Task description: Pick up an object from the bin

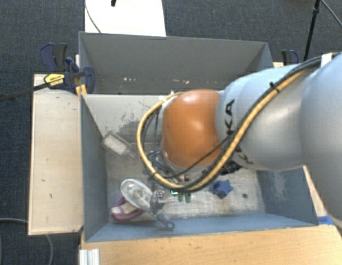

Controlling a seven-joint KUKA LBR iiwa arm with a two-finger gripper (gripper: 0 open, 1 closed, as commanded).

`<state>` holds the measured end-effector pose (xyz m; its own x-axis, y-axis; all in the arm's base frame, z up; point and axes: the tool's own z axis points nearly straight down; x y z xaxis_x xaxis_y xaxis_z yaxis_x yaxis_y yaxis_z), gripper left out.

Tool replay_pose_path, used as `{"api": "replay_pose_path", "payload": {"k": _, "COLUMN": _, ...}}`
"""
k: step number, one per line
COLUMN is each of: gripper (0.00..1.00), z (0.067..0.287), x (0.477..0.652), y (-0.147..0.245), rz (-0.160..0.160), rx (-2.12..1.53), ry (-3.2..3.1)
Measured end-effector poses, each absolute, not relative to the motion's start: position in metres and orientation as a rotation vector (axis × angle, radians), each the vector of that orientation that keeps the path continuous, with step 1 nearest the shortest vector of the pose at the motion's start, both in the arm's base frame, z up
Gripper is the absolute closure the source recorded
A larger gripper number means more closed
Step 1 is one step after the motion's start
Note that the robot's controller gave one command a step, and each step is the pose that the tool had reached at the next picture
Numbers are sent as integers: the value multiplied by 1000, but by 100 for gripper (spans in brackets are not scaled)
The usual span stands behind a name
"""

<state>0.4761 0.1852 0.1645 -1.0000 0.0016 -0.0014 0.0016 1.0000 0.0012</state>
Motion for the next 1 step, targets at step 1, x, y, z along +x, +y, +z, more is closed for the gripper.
{"api": "replay_pose_path", "payload": {"k": 1, "gripper": 0, "z": 70, "x": 485, "y": 193, "rz": 2, "rx": 385, "ry": 3117}}
